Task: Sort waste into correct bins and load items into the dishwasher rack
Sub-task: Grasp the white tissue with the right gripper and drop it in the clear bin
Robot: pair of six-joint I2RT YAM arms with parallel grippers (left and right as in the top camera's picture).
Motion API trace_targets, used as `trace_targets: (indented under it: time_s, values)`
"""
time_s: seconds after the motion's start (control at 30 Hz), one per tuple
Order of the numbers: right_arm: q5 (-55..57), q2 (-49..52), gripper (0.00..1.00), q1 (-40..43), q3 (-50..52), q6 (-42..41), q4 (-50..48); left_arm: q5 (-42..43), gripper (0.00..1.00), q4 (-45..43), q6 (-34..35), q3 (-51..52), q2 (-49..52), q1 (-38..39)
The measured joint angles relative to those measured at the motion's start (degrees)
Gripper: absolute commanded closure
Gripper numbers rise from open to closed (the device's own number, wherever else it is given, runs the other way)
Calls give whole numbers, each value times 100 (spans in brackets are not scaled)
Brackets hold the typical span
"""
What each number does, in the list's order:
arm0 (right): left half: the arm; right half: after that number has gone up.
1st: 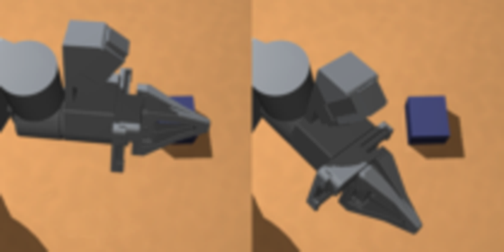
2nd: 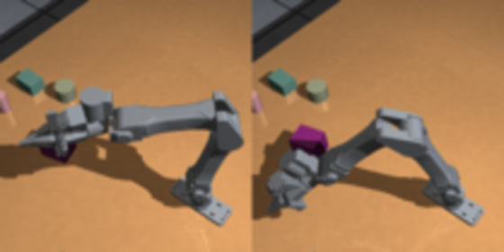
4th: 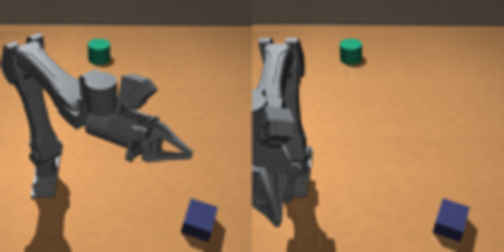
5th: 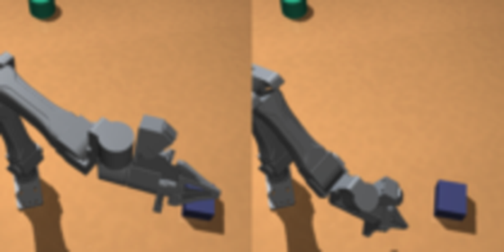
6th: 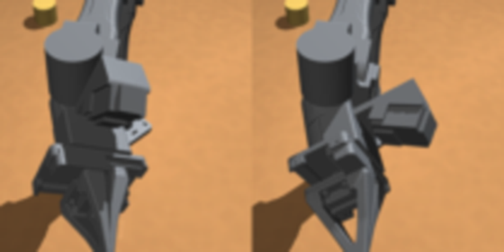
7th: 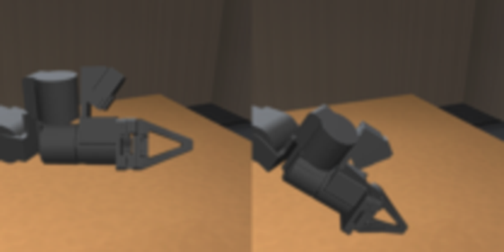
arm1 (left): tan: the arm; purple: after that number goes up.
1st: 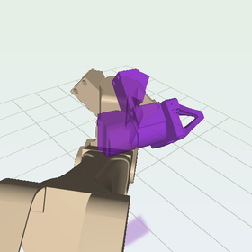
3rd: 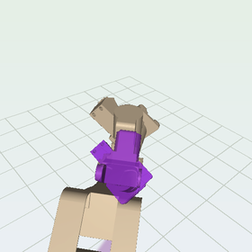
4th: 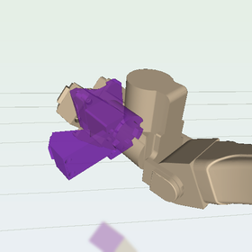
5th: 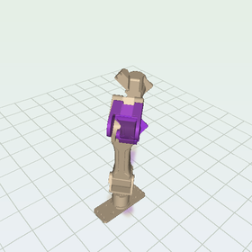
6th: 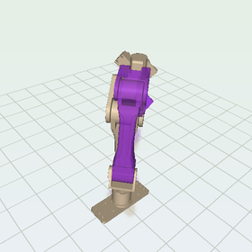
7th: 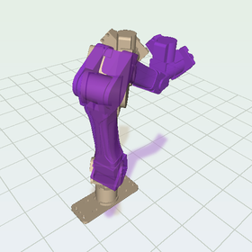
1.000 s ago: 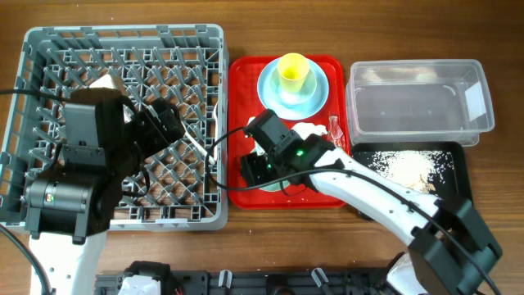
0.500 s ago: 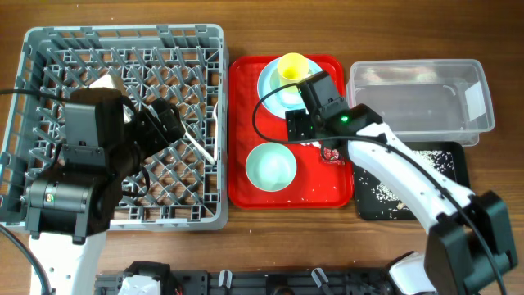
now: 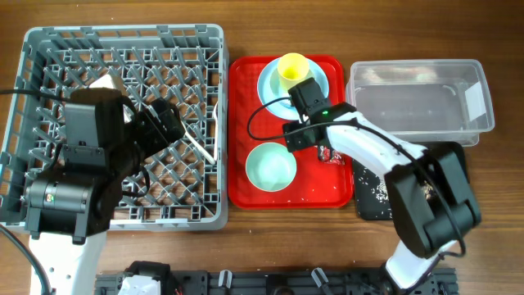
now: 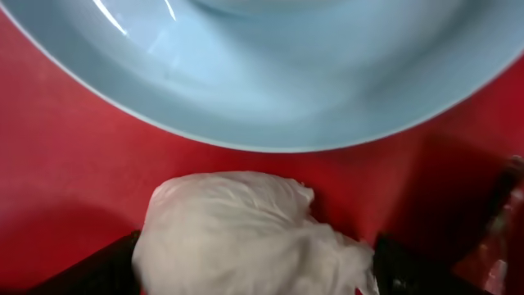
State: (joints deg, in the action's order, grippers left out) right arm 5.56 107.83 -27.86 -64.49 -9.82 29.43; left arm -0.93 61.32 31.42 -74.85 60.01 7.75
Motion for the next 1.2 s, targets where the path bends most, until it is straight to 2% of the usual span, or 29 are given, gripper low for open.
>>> trace_targets:
  time_s: [0.03, 0.17, 0.2, 0.33, 0.47, 0.53, 0.63, 0.77, 0.87, 0.9, 0.97, 1.0, 1.07, 1.1, 1.2]
  values:
    - [-44, 76, 28, 0, 0, 35, -37, 0, 0, 0, 0, 0, 0, 0]
    - [-122, 81, 77, 0, 0, 140, -39, 0, 0, 0, 0, 0, 0, 0]
    - [-129, 81, 94, 0, -2, 157, -9, 0, 0, 0, 0, 0, 0, 0]
    - [-151, -55, 96, 0, -55, 199, 680, 0, 0, 0, 0, 0, 0, 0]
    - [-96, -1056, 96, 0, -297, 195, 1128, 0, 0, 0, 0, 0, 0, 0]
    - [468, -1912, 96, 0, -433, 2, 1123, 0, 0, -2, 0, 0, 0, 0]
    - [1794, -2546, 96, 153, -509, -297, 1123, 0, 0, 0, 0, 0, 0, 0]
    - [2640, -2494, 95, 748, -485, -433, 918, -2, 0, 0, 0, 0, 0, 0]
    - [2787, -2203, 77, 1419, -299, -573, 654, -2, 0, 0, 0, 0, 0, 0]
    - [2723, -2059, 62, 1611, -269, -595, 586, 0, 0, 0, 0, 0, 0, 0]
    - [2529, -1725, 58, 1954, -216, -643, 503, 0, 0, 0, 0, 0, 0, 0]
    - [2435, -1578, 41, 2074, -208, -638, 450, 0, 0, 2, 0, 0, 0, 0]
    - [2291, -1346, 20, 2253, -195, -649, 363, 0, 0, 0, 0, 0, 0, 0]
    - [2249, -1222, 3, 2339, -195, -649, 299, 0, 0, 0, 0, 0, 0, 0]
    - [2151, -1102, 0, 2485, -173, -645, 262, 0, 0, 0, 0, 0, 0, 0]
